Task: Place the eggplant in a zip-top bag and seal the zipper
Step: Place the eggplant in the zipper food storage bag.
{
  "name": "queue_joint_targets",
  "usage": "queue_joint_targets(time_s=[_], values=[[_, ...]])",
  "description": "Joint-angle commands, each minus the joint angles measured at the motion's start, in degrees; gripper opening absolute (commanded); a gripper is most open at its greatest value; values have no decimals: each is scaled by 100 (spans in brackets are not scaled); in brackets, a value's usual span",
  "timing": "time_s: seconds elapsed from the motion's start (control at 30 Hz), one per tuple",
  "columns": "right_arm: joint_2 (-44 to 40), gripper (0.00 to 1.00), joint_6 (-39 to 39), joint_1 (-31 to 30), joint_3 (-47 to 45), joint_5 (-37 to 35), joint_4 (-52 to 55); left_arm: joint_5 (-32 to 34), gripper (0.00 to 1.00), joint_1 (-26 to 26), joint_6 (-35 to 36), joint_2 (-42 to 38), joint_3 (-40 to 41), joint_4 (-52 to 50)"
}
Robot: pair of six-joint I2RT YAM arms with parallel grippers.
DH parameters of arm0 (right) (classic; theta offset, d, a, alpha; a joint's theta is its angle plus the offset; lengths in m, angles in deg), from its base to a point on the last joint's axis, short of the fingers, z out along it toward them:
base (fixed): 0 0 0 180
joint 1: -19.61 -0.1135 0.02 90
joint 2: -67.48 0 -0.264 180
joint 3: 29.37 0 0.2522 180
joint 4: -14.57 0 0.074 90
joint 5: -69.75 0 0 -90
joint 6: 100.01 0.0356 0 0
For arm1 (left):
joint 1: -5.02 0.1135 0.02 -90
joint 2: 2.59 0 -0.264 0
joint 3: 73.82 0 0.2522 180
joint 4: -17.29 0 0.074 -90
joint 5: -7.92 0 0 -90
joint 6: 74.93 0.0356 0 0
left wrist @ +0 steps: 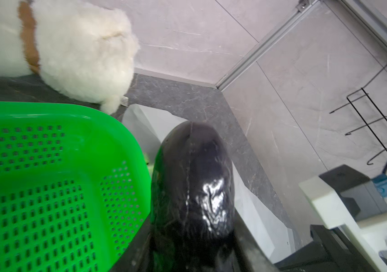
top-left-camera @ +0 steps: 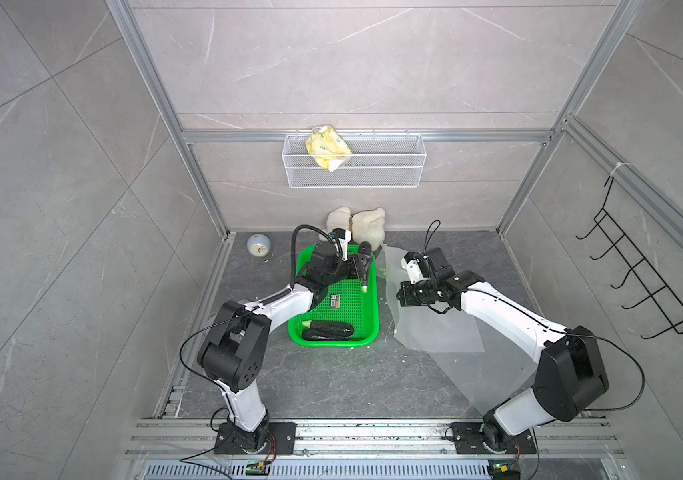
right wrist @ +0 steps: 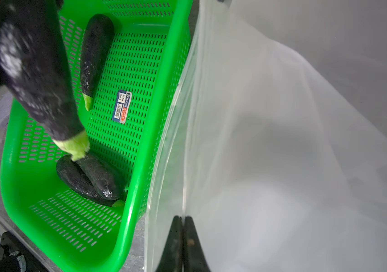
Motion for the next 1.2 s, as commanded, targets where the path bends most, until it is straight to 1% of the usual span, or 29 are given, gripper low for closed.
queue_joint_targets(time_s=[0.0, 0.07, 0.13, 0.27, 0.43, 0.53, 0.77, 0.87, 1.0, 1.17], values=[[-205, 0, 139, 68, -10, 266, -123, 634, 26, -297, -152, -65, -15, 1432], [-215, 0, 161, 102, -24, 348, -149, 926, 26, -479, -114, 29, -37, 1568], [-233, 0, 161, 124, -20, 370, -137, 1023, 26, -580, -193, 114, -62, 1733], [-285, 0, 182, 191, -28, 462, -148, 1007, 25, -678, -238, 258, -182, 1729], [-346, 0, 250, 257, -63, 645, -228, 1156, 25, -776, -139, 427, -68, 1946], [-366, 0, 253, 260, -46, 695, -212, 1188, 25, -802, -290, 561, -8, 2218], [-365, 0, 262, 291, -80, 697, -212, 1032, 25, -849, -605, 661, -167, 2304], [-349, 0, 260, 296, -102, 696, -229, 925, 24, -846, -745, 633, -236, 2207], [-365, 0, 271, 327, -142, 696, -250, 887, 24, -842, -734, 484, -209, 2094], [-365, 0, 262, 336, -143, 696, -236, 1011, 25, -849, -488, 159, -73, 1859]])
